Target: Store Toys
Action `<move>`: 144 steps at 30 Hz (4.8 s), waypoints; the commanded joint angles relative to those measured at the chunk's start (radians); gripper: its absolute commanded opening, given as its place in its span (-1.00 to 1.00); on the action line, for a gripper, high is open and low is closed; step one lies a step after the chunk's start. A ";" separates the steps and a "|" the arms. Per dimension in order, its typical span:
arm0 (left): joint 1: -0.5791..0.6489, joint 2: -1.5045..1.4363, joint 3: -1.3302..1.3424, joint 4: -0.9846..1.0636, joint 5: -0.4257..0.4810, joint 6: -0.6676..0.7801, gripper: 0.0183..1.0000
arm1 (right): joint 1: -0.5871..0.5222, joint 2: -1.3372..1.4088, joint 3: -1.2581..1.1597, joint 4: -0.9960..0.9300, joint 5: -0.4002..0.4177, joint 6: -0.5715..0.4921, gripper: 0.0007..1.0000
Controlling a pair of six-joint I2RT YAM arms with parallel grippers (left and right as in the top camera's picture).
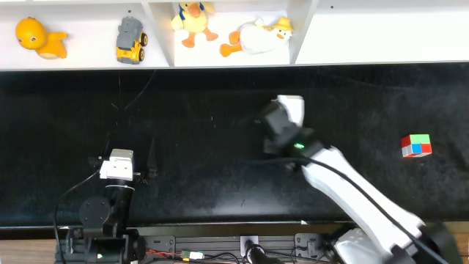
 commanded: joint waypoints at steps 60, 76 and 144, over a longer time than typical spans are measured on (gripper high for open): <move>-0.003 -0.010 -0.001 -0.007 -0.008 -0.011 1.00 | -0.523 0.526 0.645 0.144 -0.200 -0.674 -0.22; -0.003 -0.010 -0.001 -0.007 -0.008 -0.011 1.00 | -0.530 0.333 0.519 0.019 -0.112 -0.674 1.00; -0.003 -0.010 -0.001 -0.007 -0.008 -0.011 1.00 | -1.558 0.116 0.139 -0.112 -0.590 -1.586 0.94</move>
